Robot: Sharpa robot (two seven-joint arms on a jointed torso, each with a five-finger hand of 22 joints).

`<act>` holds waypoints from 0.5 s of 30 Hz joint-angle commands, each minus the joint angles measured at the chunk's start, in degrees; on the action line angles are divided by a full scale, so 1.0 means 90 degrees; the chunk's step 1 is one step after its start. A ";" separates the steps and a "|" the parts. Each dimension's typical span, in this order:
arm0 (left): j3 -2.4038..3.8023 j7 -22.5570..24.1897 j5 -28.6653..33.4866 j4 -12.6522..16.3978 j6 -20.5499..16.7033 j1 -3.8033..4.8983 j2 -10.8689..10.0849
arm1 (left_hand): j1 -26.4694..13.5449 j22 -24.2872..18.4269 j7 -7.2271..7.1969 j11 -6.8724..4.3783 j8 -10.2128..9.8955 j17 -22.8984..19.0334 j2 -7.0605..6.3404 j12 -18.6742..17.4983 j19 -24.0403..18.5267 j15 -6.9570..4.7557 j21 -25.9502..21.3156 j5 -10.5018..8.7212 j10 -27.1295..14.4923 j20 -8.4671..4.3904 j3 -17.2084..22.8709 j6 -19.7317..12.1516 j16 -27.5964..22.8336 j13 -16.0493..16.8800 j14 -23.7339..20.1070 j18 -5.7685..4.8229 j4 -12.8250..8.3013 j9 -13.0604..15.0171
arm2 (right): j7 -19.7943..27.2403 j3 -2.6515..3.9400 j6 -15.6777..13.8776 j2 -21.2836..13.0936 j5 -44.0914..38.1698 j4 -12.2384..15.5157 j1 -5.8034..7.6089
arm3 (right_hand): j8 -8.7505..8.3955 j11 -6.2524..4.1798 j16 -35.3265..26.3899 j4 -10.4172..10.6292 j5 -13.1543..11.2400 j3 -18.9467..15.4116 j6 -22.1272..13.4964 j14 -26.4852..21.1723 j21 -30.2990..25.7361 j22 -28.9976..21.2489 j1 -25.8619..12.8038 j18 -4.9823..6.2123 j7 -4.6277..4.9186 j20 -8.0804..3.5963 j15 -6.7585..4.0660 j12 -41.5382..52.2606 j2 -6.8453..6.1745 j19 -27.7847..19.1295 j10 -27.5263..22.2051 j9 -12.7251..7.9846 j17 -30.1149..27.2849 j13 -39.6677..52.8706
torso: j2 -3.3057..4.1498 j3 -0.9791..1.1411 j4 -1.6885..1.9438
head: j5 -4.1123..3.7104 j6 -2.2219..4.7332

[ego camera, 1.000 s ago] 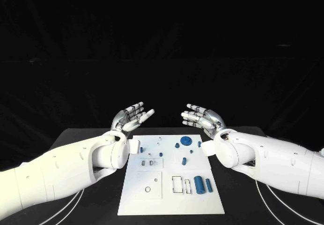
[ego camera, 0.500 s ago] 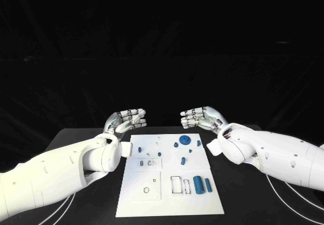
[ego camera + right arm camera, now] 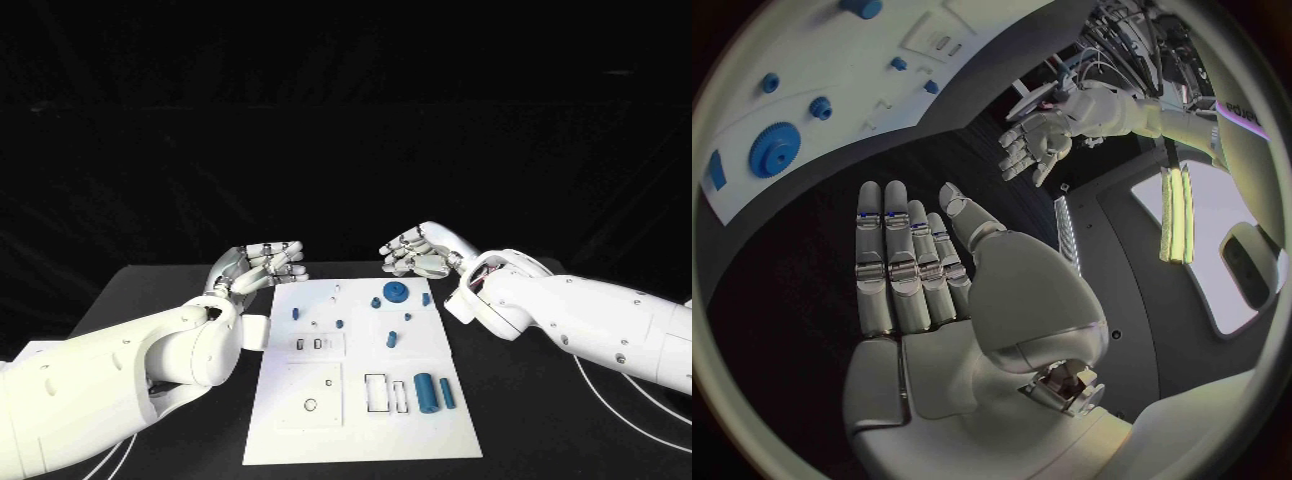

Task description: Assemble the parts on the task board

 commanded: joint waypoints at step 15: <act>0.0034 -0.0146 0.1147 0.1061 0.0420 0.0046 -0.0353 | -0.0087 0.0030 -0.0026 -0.0052 -0.0062 0.0224 0.0024 -0.0030 0.0195 -0.0036 0.0044 -0.0039 0.0214 -0.0068 -0.0148 0.0145 0.0048 0.0022 0.0124 0.0052 -0.0064 -0.0005 | -0.1520 0.0046 0.0855 0.0241 -0.3613 -0.0247 0.0101 | -0.0060 -0.0303 0.0667 0.0049 0.0017 0.0427 0.0426 0.1513 0.2061 0.1123 -0.0149 0.0044 -0.0207 -0.0619 -0.0491 -0.0089 -0.0423 0.1245 0.0515 0.0000 0.0823 -0.0006 | 0.0525 -0.0066 0.0253 | -0.0214 0.0098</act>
